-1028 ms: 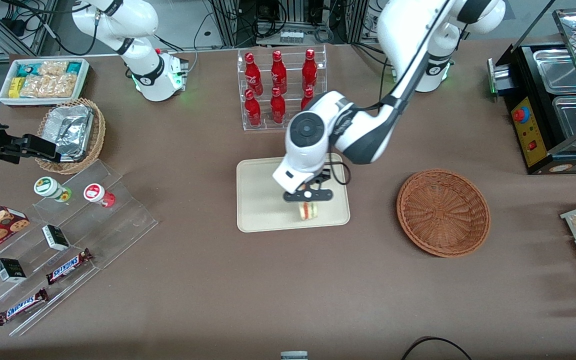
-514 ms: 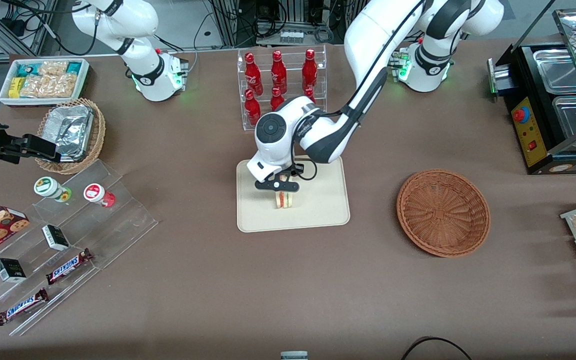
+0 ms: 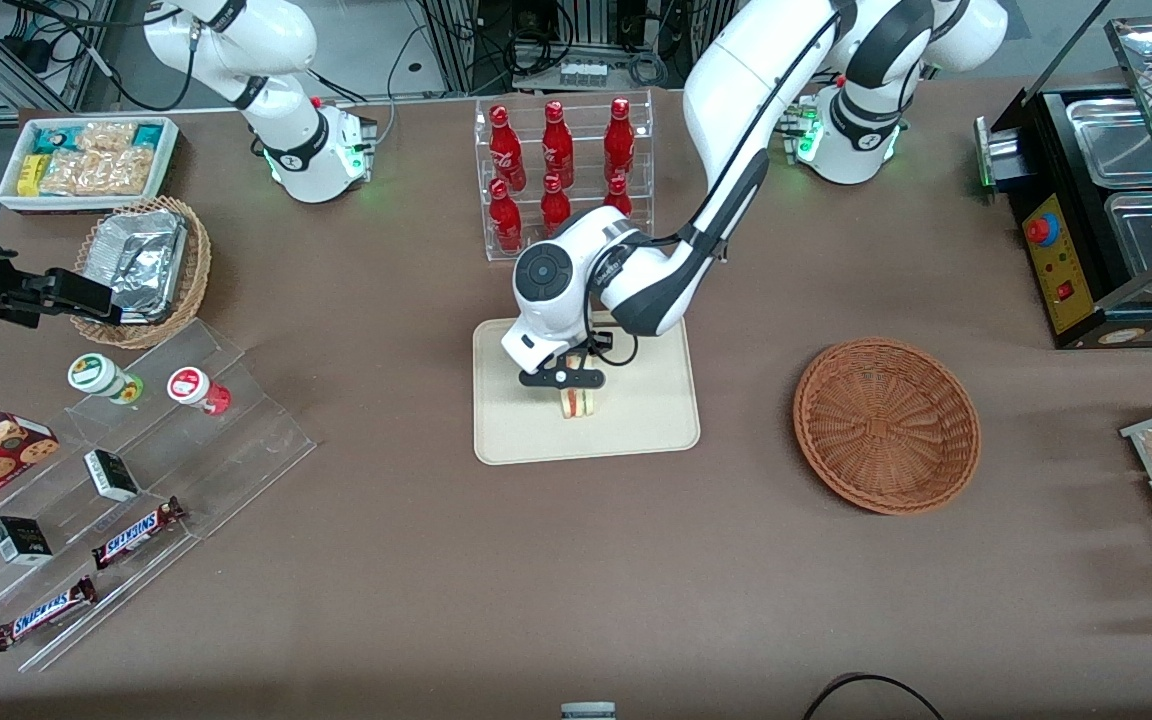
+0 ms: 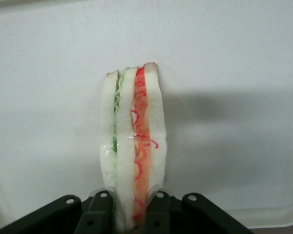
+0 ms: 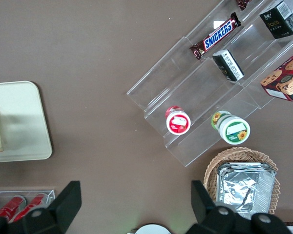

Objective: Place sandwich from basket to tray

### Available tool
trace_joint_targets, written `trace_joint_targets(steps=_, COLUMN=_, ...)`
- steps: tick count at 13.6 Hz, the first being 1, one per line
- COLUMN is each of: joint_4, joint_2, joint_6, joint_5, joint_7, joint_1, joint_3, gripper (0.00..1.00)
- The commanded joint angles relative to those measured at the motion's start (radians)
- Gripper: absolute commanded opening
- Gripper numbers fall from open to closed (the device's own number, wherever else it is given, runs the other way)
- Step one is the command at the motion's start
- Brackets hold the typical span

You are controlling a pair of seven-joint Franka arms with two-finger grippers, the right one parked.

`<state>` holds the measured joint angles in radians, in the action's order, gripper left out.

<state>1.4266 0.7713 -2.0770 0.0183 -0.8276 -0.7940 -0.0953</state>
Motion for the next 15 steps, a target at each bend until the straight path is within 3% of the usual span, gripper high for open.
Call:
trace_joint_targets(steps=1, joint_4=-0.003, joint_2=0.000, joint_6=0.008, joint_5=0.014, joint_7=-0.027, joint_1=-0.010, joint_3=0.009, gripper=0.74)
trace_joint_targets(steps=2, joint_4=-0.005, joint_2=-0.001, joint_6=0.012, joint_5=0.015, joint_7=-0.025, joint_1=-0.010, joint_3=0.009, gripper=1.00)
trace_joint_targets(steps=7, joint_4=-0.015, joint_2=-0.069, joint_6=0.061, joint_5=0.015, joint_7=-0.030, joint_1=0.013, joint_3=0.011, gripper=1.00)
trace_joint_targets(steps=15, joint_4=-0.003, joint_2=-0.389, joint_6=0.337, joint_5=0.012, joint_7=-0.008, joint_1=0.202, joint_3=0.011, gripper=1.00)
